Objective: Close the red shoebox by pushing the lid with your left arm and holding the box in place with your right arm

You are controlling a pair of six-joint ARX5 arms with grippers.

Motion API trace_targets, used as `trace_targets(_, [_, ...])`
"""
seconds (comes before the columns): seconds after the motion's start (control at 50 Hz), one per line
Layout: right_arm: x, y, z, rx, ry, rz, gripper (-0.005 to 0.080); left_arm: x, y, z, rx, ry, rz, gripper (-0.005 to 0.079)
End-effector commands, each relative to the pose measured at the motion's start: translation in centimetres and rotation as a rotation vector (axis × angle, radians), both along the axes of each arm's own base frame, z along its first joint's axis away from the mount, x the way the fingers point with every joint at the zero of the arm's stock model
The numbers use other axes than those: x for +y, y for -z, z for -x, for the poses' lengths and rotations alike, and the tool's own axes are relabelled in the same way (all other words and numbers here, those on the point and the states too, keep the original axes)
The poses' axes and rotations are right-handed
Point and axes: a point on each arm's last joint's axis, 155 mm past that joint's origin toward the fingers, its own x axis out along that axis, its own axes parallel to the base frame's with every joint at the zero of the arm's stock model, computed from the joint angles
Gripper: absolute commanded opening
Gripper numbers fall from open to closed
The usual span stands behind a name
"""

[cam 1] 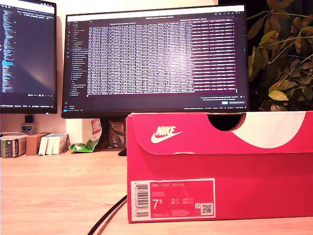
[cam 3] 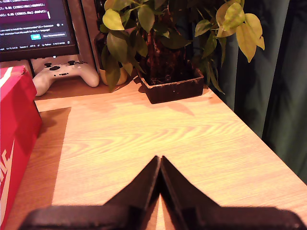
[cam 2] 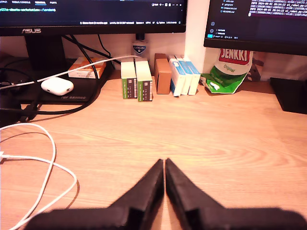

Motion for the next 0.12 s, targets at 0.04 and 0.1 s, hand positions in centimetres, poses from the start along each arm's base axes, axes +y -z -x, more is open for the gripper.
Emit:
trace_targets(0.04, [-0.16,0.47,-0.05,-0.001,0.008,-0.007,-0.0012,0.04,1.7,0.05,0.038,-0.002,0.002,-0.0018])
trace_targets(0.1, [-0.16,0.47,-0.05,-0.001,0.008,-0.007,-0.0012,0.04,1.7,0.05,0.038,-0.002,0.002,-0.0018])
